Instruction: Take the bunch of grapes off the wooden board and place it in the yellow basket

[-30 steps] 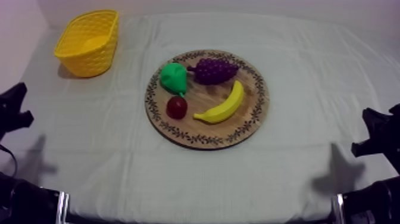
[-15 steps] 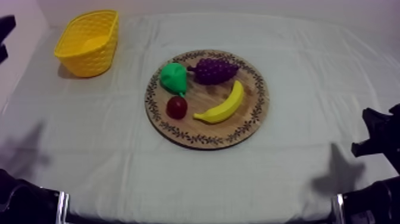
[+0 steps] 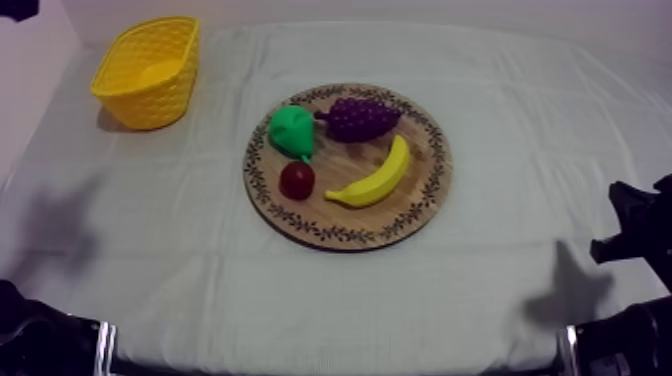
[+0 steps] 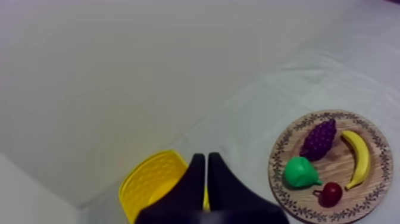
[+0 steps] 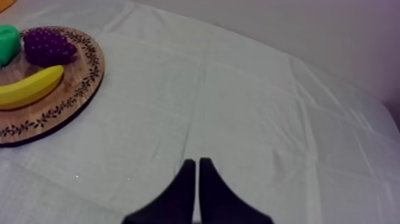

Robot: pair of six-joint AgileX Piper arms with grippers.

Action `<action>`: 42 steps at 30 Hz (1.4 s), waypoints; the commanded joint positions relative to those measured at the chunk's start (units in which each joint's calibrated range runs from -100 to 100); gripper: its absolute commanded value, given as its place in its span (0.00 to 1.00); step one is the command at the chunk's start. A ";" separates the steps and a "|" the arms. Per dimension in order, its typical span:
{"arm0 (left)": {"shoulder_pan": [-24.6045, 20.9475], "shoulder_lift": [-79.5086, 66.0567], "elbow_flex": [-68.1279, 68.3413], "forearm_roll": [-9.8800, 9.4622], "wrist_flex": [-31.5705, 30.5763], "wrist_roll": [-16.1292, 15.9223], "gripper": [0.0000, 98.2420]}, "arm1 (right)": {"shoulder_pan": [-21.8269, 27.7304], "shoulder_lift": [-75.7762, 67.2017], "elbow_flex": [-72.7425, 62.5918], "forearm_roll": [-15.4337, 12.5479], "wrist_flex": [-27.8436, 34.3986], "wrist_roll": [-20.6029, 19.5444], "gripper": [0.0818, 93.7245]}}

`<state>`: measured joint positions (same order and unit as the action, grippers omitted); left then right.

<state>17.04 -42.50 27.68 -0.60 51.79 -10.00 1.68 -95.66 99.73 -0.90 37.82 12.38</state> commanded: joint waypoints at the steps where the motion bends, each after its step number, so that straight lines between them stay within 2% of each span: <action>1: 1.32 4.52 -2.20 0.28 0.54 -0.68 0.00 | 0.00 -0.01 0.04 0.00 0.01 0.00 0.00; 9: 6.67 13.67 -3.39 0.73 -0.60 -1.43 0.00 | 0.00 -0.01 0.04 0.00 0.01 0.00 0.00; 16: 11.49 21.32 -3.83 0.90 -4.83 -1.51 0.00 | 0.00 -0.01 0.04 0.00 0.01 0.00 0.00; 22: 14.14 30.08 -11.46 0.99 -5.71 -1.67 0.00 | 0.00 -0.01 0.04 0.00 0.01 0.00 0.00; 32: 16.62 45.24 -21.27 1.11 -5.46 -1.91 0.00 | 0.00 -0.01 0.04 0.00 0.01 0.00 0.00; 42: 17.12 57.27 -27.36 2.74 -5.91 -4.54 0.00 | 0.00 -0.01 0.04 0.00 0.01 0.00 0.00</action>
<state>34.28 12.69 0.86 1.96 45.85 -14.34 1.68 -95.66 99.73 -0.90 37.82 12.39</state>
